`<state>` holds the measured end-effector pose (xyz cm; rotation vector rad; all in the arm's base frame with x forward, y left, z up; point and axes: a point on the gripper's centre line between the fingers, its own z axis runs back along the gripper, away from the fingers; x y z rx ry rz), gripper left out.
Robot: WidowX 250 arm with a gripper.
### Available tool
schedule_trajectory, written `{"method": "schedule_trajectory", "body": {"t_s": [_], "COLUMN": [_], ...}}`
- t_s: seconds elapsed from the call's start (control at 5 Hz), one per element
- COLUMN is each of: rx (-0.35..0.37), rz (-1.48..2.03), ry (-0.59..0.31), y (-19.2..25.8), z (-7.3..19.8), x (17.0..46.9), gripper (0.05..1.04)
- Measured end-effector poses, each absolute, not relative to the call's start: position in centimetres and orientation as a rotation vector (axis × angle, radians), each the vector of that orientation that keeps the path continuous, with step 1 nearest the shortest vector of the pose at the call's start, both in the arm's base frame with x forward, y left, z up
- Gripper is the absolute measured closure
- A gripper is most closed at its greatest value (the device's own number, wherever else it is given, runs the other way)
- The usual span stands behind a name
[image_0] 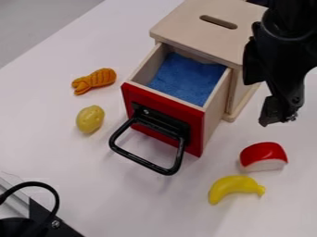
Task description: Close the drawer
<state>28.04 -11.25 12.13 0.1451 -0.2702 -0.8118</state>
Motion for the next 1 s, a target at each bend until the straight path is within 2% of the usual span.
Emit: {"method": "schedule_trajectory", "body": {"t_s": [0.4,0.6,1.0], "rx": [0.129,0.136,0.133], "rz": [-0.805,-0.786,-0.598], "ry": [-0.22,-0.237,-0.278], "y": [-11.3,-11.4,-8.6], "z": [11.0,11.9,13.6], "x": [27.4,27.0,23.6], "gripper": [0.085,0.085,0.085]}}
